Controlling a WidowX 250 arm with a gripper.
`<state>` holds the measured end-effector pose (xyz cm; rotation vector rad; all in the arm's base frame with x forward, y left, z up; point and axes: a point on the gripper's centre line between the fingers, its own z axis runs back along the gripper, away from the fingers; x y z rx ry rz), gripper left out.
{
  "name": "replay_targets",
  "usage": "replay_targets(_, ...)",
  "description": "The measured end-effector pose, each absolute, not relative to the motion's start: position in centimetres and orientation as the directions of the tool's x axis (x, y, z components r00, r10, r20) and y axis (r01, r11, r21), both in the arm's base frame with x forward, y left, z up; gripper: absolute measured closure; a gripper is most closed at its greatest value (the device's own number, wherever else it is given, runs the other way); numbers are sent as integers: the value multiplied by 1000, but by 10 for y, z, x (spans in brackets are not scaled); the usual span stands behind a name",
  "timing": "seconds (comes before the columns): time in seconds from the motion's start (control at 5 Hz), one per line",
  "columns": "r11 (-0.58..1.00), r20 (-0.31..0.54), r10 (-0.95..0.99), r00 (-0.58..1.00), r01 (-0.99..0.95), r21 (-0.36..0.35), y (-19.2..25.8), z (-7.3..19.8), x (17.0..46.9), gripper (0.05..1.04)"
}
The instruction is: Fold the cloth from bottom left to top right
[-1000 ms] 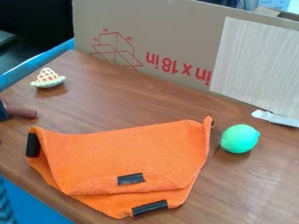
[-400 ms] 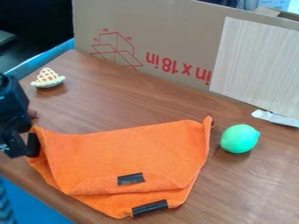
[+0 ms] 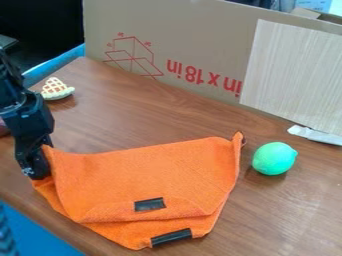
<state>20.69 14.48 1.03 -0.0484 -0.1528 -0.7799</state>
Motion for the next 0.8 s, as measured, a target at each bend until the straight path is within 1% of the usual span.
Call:
replay_targets(0.2, 711, 151, -697, 701, 703, 22, 142, 7, 212, 724)
replay_targets(0.4, 703, 140, -706, 694, 711, 26, 137, 4, 212, 931)
replay_targets(0.6, 689, 140, -715, 685, 724, -24, 138, 8, 207, 1003)
replay_targets(0.8, 674, 125, -726, 676, 736, -70, 155, 15, 196, 1005)
